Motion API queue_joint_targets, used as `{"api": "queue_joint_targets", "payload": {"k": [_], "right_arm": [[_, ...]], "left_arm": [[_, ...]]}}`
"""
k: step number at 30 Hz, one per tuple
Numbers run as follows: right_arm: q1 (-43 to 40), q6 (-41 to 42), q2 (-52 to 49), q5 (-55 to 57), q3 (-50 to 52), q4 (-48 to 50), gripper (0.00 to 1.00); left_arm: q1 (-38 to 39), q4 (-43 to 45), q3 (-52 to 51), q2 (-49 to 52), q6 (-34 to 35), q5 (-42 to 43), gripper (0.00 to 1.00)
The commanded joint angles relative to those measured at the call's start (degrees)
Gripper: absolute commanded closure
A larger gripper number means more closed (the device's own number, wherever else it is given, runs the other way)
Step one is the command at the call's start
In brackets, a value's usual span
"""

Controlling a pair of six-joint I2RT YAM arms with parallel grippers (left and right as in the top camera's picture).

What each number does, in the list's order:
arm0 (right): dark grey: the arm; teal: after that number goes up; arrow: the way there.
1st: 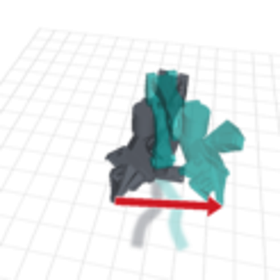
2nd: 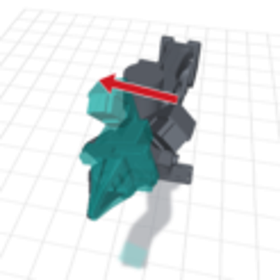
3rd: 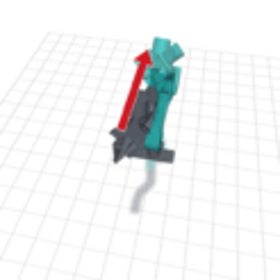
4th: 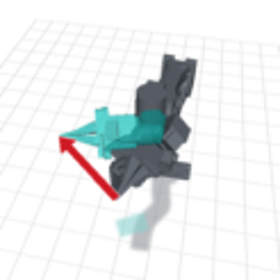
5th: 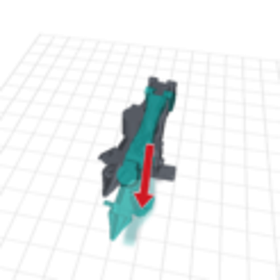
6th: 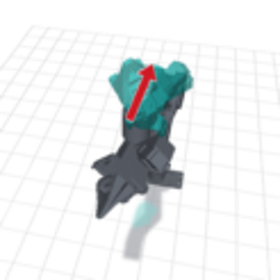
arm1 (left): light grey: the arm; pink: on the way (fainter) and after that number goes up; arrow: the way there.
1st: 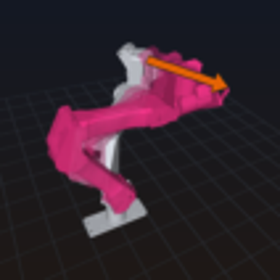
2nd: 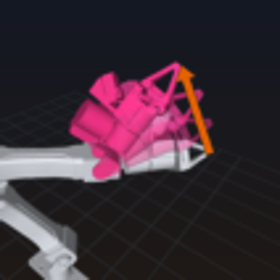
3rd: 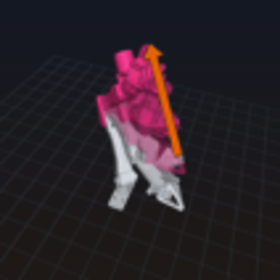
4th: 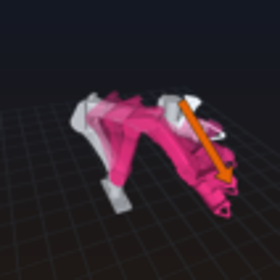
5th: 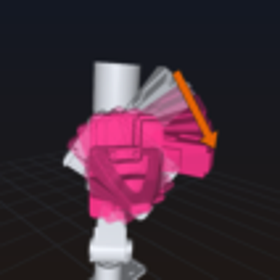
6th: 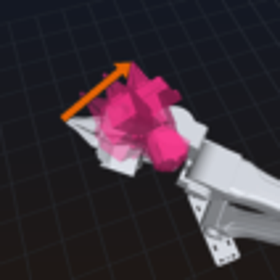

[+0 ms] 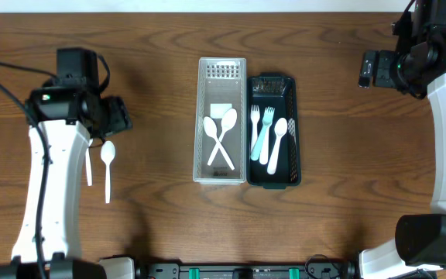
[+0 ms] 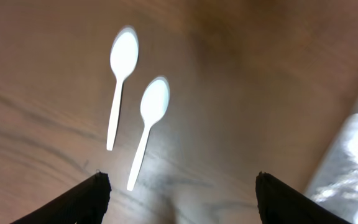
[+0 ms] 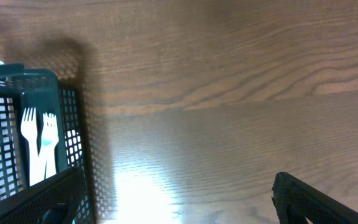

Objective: Pack container
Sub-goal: 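Grasp another white spoon on the left with the left gripper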

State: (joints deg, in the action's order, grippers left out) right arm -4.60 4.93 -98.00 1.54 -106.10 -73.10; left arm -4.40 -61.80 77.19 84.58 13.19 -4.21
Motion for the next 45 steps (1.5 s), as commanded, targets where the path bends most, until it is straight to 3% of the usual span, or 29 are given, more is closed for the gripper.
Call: {"api": "queue_joint_targets", "payload": {"k": [1,4,13,21,38,45], "right_arm": [[-0.4,-0.9,0.4,0.6,0.1,-0.2,0.01],[-0.4,-0.9,0.4,0.6,0.1,-0.2,0.01],[-0.4,-0.9,0.4,0.6,0.1,-0.2,0.01],[-0.4,-0.9,0.4,0.6,0.1,-0.2,0.01],[-0.4,-0.9,0.4,0.6,0.1,-0.2,0.01],[-0.4,-0.9,0.4,0.6,0.1,-0.7,0.01]], "left_arm": [[-2.6,2.7,-7.1,1.2,-1.4,0.6,0.22],[-5.0,7.3,-13.6,1.2,-2.1,1.0,0.2],[-7.5,16.3,-22.5,1.2,-13.3,3.3,0.13],[-7.5,22.1,-24.4,2.9,-13.4,3.9,0.12],[-7.5,24.9,-24.4,15.4,-13.4,4.0,0.12],[-7.5,25.5,-24.4,15.4,-13.4,4.0,0.35]]}}
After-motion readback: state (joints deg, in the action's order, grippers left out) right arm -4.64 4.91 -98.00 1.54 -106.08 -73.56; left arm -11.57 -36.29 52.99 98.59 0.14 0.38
